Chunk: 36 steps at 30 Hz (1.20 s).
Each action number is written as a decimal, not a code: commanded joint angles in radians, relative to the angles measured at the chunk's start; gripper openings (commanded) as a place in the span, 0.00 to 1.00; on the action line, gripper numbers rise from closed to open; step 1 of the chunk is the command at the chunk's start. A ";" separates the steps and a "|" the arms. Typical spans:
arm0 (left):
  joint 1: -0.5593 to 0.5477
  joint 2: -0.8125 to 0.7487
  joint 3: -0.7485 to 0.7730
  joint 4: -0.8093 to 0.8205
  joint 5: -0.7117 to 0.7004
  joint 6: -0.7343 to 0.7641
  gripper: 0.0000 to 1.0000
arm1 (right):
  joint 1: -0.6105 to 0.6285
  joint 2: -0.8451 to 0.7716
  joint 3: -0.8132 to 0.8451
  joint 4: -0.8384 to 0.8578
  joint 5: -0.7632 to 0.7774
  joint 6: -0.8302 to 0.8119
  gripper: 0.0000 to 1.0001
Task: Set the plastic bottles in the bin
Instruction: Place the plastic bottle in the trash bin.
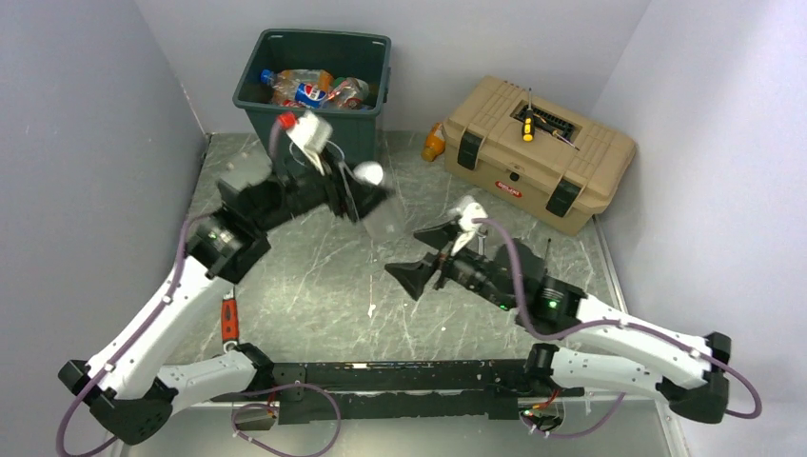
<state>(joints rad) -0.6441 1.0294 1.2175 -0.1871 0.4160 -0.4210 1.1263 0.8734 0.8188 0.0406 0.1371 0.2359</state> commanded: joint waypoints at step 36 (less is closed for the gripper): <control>0.542 0.987 0.897 0.030 -0.275 0.239 0.00 | 0.003 -0.336 -0.169 -0.140 0.424 0.054 0.99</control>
<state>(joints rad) -0.0853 1.9934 2.1101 -0.0727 0.2535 -0.2924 1.1271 0.5343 0.6399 -0.1272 0.5415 0.2913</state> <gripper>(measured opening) 0.726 0.995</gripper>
